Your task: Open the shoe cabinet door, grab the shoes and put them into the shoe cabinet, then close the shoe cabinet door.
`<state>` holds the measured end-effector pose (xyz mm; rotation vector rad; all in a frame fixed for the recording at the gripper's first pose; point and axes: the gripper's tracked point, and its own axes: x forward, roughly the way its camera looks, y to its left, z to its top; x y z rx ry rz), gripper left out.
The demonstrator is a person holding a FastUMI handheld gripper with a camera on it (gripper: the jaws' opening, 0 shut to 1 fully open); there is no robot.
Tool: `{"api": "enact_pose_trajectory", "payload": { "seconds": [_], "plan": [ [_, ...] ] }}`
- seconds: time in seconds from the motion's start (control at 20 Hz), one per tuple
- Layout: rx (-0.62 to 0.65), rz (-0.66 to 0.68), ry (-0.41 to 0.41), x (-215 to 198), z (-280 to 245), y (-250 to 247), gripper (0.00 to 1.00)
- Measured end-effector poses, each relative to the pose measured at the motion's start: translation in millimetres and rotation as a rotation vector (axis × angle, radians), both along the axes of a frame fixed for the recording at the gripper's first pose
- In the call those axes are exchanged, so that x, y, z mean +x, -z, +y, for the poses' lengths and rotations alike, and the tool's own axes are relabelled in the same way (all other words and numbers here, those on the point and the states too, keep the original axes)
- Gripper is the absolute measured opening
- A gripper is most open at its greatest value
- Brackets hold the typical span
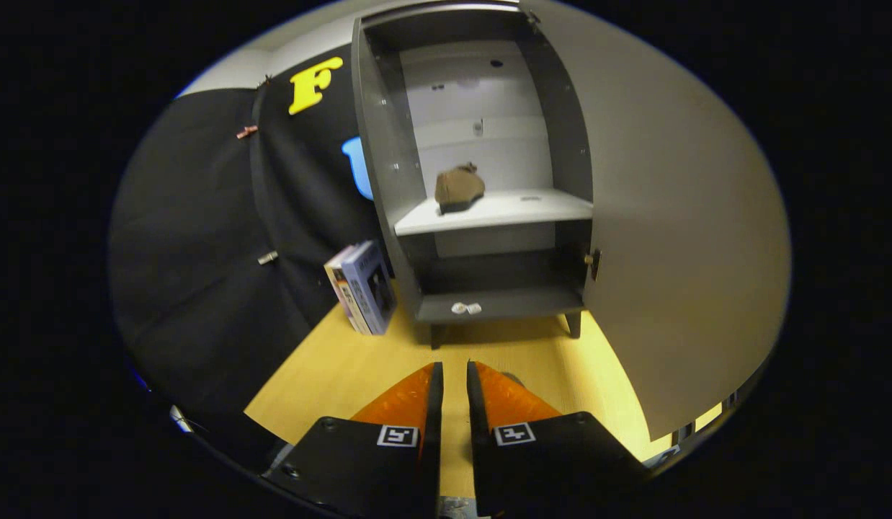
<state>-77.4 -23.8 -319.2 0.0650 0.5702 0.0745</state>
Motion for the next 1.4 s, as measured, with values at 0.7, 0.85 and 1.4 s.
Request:
{"api": "enact_pose_trajectory", "payload": {
  "seconds": [0.7,0.85,1.4],
  "plan": [
    [-0.065,0.39,0.109,4.8,-22.5,192.8,0.24],
    [-0.081,0.421,0.105,10.2,-24.8,213.8,0.24],
    [-0.056,0.311,0.059,59.9,-28.2,237.4,0.24]
  ]
}}
